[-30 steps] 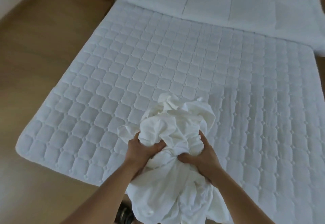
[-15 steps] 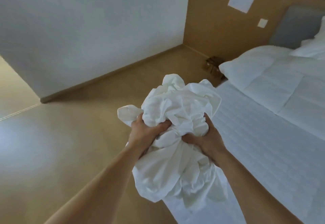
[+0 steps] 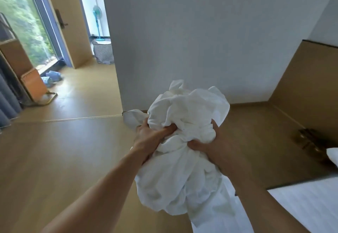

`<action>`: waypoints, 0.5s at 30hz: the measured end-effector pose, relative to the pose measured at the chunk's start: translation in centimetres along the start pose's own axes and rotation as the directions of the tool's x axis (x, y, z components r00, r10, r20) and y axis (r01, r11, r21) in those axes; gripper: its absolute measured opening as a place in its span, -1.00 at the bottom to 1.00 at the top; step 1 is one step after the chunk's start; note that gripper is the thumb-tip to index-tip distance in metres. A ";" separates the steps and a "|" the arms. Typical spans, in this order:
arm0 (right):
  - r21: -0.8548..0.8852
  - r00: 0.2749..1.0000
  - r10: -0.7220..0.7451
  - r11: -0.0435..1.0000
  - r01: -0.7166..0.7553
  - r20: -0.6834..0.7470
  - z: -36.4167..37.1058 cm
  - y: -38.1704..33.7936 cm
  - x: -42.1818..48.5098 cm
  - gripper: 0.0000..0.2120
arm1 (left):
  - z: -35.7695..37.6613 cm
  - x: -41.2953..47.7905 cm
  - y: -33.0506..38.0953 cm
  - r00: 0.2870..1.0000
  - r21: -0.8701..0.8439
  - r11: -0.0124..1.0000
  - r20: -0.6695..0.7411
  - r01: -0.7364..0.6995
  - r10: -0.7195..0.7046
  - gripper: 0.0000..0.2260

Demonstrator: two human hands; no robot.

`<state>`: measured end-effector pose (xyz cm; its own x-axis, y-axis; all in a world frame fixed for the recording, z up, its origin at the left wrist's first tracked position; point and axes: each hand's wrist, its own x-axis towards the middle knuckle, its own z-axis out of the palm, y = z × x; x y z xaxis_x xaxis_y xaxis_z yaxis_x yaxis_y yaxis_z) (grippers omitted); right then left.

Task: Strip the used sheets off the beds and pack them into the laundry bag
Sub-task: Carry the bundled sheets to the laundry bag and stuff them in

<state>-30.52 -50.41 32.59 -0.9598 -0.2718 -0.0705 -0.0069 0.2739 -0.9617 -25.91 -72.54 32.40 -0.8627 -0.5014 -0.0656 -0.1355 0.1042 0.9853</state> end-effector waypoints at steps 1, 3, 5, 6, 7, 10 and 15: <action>-0.019 1.000 -0.007 1.000 0.007 0.003 0.6 -0.7 1.9 0.14 | -0.5 1.6 0.4 1.000 -0.004 1.000 -0.021 -0.006 0.006 -0.20; -0.025 1.000 -0.016 1.000 0.016 0.024 1.7 -1.9 5.8 0.15 | -1.2 4.9 1.3 0.998 -0.002 1.000 -0.060 -0.016 0.016 -0.18; -0.031 0.998 -0.030 0.999 0.032 0.062 2.8 -3.3 9.9 0.16 | -2.0 8.1 2.3 0.995 0.003 1.000 -0.102 -0.015 0.015 -0.15; -0.035 0.996 -0.047 0.998 0.050 0.082 3.4 -4.0 12.1 0.16 | -2.5 9.5 2.8 0.992 -0.001 1.000 -0.125 -0.013 0.013 -0.13; -0.038 0.992 -0.067 0.997 0.072 0.111 4.2 -4.7 14.1 0.16 | -3.0 11.0 3.2 0.989 -0.011 1.000 -0.151 -0.006 0.004 -0.12; -0.035 0.969 -0.145 0.987 0.156 0.200 7.4 -7.3 19.3 0.11 | -5.7 15.0 3.6 0.970 -0.046 0.999 -0.240 0.017 -0.028 -0.15; -0.117 0.932 -0.198 0.963 0.242 0.302 15.8 -11.2 26.7 0.19 | -12.5 21.2 3.6 0.924 -0.083 0.995 -0.375 0.049 -0.076 -0.19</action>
<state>-51.66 -75.34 37.33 -0.8087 -0.5866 0.0446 -0.2720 0.3057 -0.9124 -38.56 -93.52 36.56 -0.6039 -0.7934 -0.0767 -0.1364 0.0081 0.9906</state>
